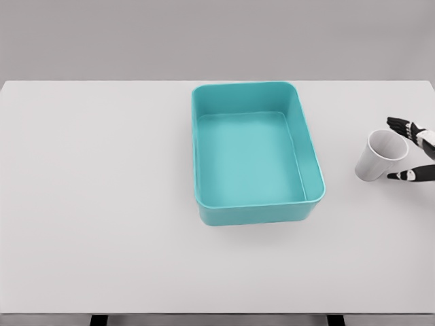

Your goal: Put the paper cup into the basket with your right arm

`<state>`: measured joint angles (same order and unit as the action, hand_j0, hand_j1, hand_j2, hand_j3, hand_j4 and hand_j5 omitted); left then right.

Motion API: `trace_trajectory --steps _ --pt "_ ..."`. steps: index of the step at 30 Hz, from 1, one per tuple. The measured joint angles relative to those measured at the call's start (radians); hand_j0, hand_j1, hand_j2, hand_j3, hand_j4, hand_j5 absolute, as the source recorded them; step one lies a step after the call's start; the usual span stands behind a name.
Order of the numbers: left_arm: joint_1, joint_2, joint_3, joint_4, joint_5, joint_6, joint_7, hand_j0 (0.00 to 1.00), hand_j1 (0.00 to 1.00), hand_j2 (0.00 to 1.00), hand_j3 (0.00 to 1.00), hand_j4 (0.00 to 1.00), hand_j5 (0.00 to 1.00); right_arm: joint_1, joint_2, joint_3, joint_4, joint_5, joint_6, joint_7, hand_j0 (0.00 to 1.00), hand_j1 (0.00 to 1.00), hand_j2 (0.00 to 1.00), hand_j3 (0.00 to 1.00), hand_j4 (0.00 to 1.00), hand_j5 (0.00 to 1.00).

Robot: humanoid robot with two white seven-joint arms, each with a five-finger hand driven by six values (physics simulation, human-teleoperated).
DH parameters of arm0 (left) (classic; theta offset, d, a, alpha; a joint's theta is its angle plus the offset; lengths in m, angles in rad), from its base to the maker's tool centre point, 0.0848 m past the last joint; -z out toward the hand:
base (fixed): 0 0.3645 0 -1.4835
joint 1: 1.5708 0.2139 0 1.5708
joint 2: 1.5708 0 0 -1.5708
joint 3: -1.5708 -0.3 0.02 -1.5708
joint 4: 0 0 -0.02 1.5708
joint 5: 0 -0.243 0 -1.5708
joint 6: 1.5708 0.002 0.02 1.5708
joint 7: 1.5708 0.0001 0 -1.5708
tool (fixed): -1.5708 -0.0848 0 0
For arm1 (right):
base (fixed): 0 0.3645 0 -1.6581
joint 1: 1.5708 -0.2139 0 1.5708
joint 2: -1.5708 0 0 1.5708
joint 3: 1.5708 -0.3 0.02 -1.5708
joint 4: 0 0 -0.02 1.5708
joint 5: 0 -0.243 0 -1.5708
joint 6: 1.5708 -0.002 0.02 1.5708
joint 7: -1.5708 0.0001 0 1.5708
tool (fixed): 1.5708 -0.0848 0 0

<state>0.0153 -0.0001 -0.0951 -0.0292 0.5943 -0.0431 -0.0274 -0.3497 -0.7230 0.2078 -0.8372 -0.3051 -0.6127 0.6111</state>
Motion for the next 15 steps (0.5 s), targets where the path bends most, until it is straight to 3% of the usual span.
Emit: trace_trajectory --steps 13,14,15 --pt "0.0 0.0 0.0 0.0 0.0 0.0 0.0 1.0 1.0 1.0 1.0 1.0 1.0 -0.008 0.006 0.046 -0.005 0.004 0.0 0.0 1.0 1.0 1.0 1.0 1.0 1.0" --pt "0.0 0.0 0.0 0.0 0.0 0.0 0.0 1.0 1.0 1.0 1.0 1.0 1.0 -0.008 0.006 0.048 -0.007 0.004 0.0 0.0 0.99 0.99 0.99 0.99 0.99 0.99" --pt "0.0 0.0 0.0 0.0 0.0 0.0 0.0 1.0 1.0 1.0 1.0 1.0 1.0 -0.008 0.006 0.051 -0.008 0.004 0.0 0.0 0.87 0.87 0.87 0.87 0.87 0.87"
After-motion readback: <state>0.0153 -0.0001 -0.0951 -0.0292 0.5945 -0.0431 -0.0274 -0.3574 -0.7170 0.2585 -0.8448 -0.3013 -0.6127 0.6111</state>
